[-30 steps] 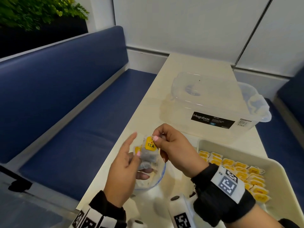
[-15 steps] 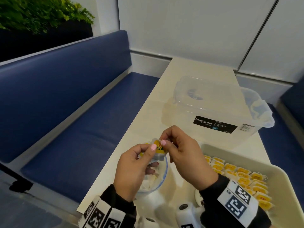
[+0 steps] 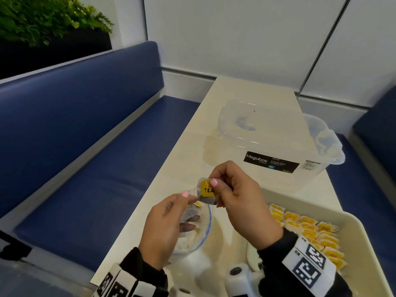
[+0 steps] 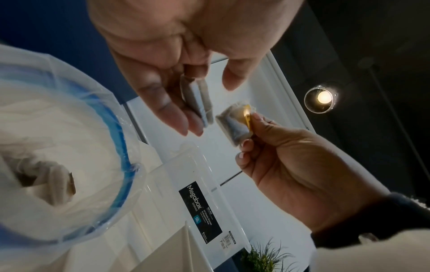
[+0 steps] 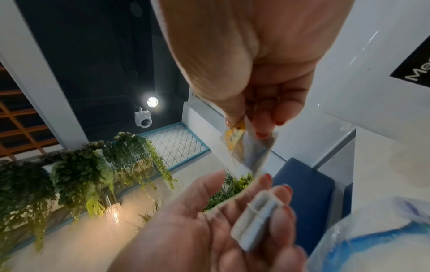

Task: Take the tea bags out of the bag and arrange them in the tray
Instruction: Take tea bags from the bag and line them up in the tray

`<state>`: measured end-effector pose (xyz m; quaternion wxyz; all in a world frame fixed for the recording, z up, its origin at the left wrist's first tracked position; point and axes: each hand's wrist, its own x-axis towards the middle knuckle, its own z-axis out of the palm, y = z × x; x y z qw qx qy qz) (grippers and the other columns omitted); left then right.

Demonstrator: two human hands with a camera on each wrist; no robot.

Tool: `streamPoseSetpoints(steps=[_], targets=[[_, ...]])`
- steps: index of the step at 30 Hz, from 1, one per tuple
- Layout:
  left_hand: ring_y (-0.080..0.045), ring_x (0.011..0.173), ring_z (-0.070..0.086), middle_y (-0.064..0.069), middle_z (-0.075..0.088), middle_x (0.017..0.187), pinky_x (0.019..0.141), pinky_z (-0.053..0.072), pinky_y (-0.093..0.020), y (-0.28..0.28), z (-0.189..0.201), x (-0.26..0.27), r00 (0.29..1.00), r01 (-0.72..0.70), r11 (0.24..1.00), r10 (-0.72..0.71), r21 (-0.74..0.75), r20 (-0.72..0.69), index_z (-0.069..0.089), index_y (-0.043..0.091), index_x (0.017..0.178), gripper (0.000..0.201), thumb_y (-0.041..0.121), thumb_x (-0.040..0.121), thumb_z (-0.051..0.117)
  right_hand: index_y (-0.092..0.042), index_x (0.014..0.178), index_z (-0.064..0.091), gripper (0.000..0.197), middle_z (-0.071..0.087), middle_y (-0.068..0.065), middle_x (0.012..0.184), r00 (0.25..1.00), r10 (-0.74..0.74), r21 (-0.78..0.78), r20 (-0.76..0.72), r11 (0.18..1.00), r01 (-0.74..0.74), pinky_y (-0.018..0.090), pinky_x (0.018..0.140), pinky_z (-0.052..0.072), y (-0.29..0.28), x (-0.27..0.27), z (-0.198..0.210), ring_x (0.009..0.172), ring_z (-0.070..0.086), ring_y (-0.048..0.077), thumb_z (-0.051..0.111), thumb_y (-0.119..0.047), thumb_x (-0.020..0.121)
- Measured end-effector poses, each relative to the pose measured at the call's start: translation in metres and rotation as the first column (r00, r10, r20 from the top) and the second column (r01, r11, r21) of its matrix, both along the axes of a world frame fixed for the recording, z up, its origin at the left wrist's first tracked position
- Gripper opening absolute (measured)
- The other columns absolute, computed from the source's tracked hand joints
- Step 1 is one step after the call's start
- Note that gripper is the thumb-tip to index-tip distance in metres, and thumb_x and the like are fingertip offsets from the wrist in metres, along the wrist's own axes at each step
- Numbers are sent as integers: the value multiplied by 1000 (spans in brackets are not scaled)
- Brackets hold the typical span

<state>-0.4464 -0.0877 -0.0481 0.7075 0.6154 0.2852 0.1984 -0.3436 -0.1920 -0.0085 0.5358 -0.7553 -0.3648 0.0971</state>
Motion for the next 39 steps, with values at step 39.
streamPoseSetpoints(steps=[39], targets=[[-10,87,69,11,65,108,65,55,-17,-78,-16,5,999,-41,977,34,210,37,68,25,100,27,6,94,49,-28,81,71,2,68,-10,76,948,227,-588,222,807,-55,22,66,46,-125,79,13,68,59,2,72,-29,79]])
